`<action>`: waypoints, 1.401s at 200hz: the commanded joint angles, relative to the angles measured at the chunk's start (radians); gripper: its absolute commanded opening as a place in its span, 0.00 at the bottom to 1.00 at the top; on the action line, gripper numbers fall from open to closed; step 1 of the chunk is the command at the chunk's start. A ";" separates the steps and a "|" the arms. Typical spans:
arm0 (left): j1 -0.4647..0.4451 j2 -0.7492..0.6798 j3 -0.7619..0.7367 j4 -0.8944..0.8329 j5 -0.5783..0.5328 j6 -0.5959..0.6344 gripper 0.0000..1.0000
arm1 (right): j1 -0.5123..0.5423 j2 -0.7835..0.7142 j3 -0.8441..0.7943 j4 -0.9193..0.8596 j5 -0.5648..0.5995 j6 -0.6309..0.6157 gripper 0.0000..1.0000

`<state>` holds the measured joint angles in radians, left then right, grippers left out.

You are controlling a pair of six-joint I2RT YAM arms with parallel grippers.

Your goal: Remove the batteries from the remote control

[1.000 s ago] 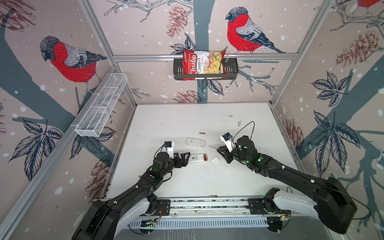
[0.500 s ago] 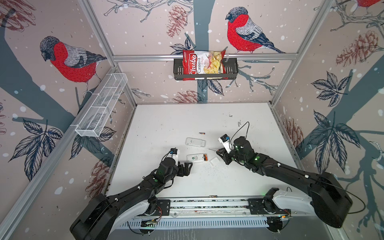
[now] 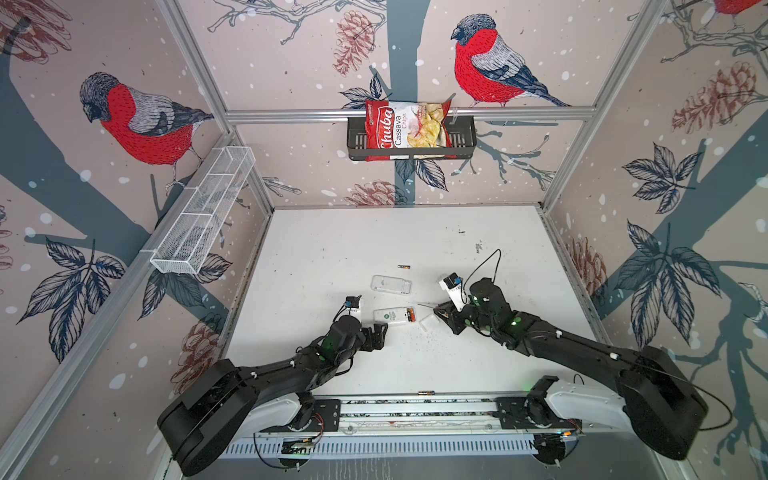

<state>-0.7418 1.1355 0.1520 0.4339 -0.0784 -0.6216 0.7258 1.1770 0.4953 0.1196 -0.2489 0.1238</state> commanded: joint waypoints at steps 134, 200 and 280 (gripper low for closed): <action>-0.155 0.262 0.268 -0.427 -0.347 -0.057 0.96 | 0.000 -0.111 -0.068 0.098 -0.059 0.039 0.00; -0.130 0.298 0.289 -0.378 -0.391 -0.031 0.96 | 0.018 -0.106 -0.093 0.076 -0.036 0.086 0.00; -0.060 0.021 0.223 -0.333 -0.322 0.036 0.96 | 0.116 -0.099 -0.052 -0.073 0.075 0.112 0.00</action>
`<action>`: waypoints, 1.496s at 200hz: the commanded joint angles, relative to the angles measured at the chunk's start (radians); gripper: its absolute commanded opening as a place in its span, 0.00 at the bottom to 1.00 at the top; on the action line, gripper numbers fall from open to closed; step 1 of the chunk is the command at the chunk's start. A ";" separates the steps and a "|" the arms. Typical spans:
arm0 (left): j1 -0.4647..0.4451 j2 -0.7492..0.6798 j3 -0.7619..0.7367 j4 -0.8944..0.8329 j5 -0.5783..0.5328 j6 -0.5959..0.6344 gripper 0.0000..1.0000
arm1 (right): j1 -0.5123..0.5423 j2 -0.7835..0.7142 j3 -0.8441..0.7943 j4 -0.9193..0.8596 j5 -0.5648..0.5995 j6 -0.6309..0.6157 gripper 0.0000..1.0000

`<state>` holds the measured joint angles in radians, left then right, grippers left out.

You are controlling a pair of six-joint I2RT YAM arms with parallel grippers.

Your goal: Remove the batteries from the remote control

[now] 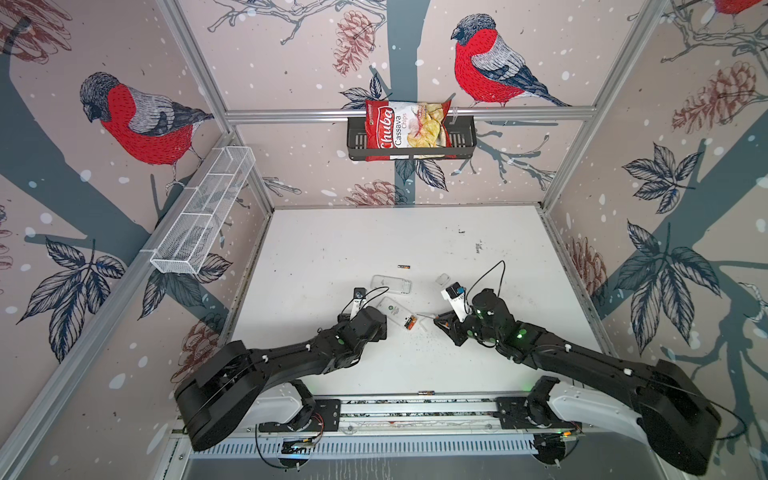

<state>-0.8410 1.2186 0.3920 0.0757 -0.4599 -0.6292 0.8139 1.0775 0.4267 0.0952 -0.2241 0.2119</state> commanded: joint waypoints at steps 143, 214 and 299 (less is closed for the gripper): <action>0.088 0.125 0.057 0.236 0.174 0.172 0.95 | 0.100 0.079 0.050 -0.051 0.085 0.032 0.00; 0.089 0.206 0.071 0.274 0.183 0.169 0.95 | 0.100 0.109 0.055 -0.039 0.083 0.026 0.00; 0.089 0.289 0.107 0.271 0.248 0.146 0.94 | 0.099 0.133 0.063 -0.018 0.079 0.024 0.00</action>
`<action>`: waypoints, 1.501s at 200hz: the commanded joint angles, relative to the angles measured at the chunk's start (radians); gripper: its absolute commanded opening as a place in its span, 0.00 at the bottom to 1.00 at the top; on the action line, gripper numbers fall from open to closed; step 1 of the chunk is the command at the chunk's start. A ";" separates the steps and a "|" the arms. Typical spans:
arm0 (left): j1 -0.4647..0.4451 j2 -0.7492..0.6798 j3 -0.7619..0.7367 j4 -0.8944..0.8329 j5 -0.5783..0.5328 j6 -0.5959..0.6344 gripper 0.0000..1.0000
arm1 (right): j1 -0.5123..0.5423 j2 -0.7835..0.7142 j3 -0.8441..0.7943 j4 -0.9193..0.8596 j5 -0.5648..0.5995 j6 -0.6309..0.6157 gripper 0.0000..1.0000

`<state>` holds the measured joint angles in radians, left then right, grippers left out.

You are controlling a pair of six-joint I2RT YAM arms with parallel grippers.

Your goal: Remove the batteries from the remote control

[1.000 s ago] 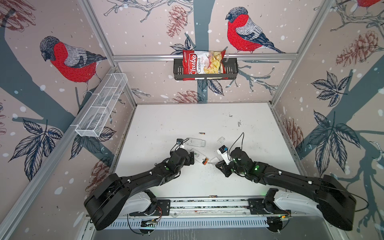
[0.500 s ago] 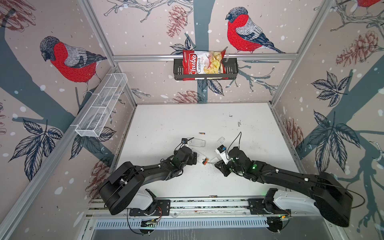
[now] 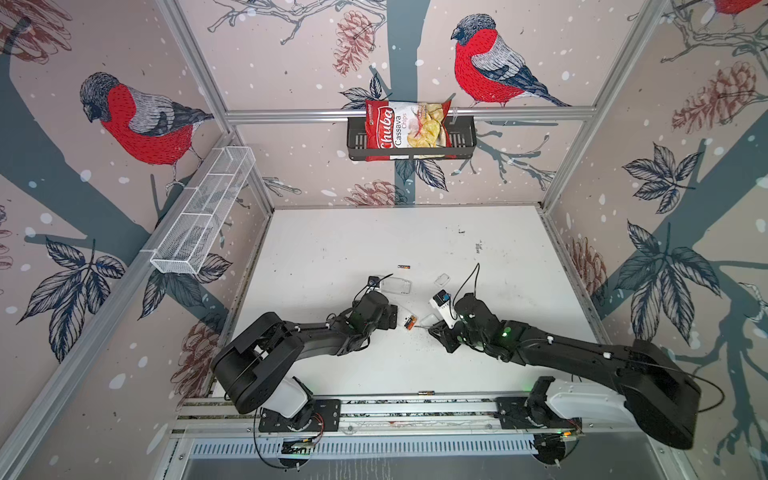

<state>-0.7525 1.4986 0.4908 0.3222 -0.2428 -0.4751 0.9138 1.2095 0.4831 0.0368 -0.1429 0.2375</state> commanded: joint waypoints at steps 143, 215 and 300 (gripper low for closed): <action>0.001 0.038 -0.004 0.047 0.107 -0.015 0.91 | -0.003 -0.013 0.002 0.043 -0.003 -0.007 0.00; 0.001 0.026 -0.009 0.046 0.107 -0.020 0.91 | -0.001 0.013 0.005 0.040 -0.026 -0.011 0.00; 0.001 0.029 -0.014 0.054 0.126 -0.031 0.89 | -0.003 0.026 -0.025 0.111 -0.013 0.008 0.00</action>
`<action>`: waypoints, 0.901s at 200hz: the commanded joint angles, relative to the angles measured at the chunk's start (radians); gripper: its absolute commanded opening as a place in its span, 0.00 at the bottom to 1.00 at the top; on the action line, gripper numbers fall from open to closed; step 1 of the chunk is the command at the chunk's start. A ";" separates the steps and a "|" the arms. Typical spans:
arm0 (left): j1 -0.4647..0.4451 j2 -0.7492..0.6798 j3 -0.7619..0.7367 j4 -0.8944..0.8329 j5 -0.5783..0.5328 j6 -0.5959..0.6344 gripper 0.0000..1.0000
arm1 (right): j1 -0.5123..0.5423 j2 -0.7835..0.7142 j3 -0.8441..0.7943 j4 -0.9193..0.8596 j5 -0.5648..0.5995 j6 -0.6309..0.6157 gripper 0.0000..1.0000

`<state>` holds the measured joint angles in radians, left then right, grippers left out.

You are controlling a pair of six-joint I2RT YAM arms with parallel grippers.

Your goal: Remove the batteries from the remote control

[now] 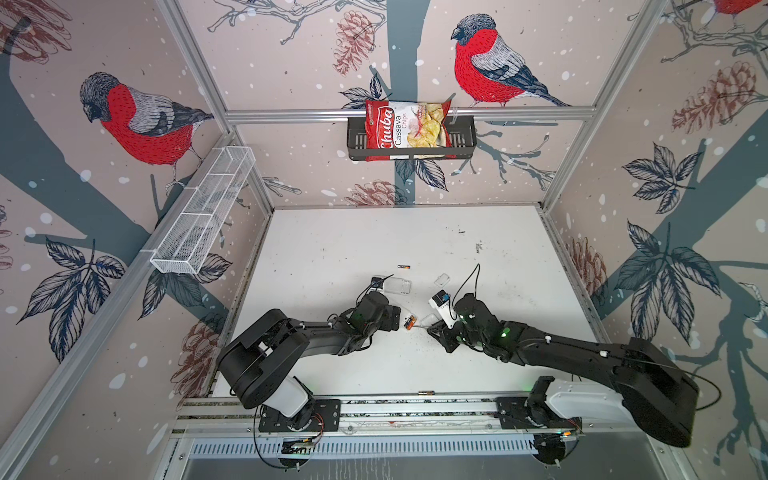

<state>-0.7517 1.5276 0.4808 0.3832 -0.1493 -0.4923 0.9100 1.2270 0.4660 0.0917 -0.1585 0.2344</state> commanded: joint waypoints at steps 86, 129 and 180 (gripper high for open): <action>0.001 -0.003 -0.019 0.005 0.042 -0.023 0.88 | -0.023 -0.029 -0.040 0.105 -0.010 0.032 0.00; 0.001 -0.004 -0.018 0.004 0.043 -0.026 0.87 | -0.036 -0.036 -0.050 0.109 -0.021 0.035 0.00; 0.000 -0.004 -0.020 0.003 0.042 -0.028 0.87 | -0.036 -0.021 -0.055 0.101 -0.046 0.036 0.00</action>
<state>-0.7517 1.5253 0.4652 0.4137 -0.1314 -0.5014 0.8742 1.2007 0.4118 0.1715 -0.1852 0.2619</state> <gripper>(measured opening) 0.869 0.240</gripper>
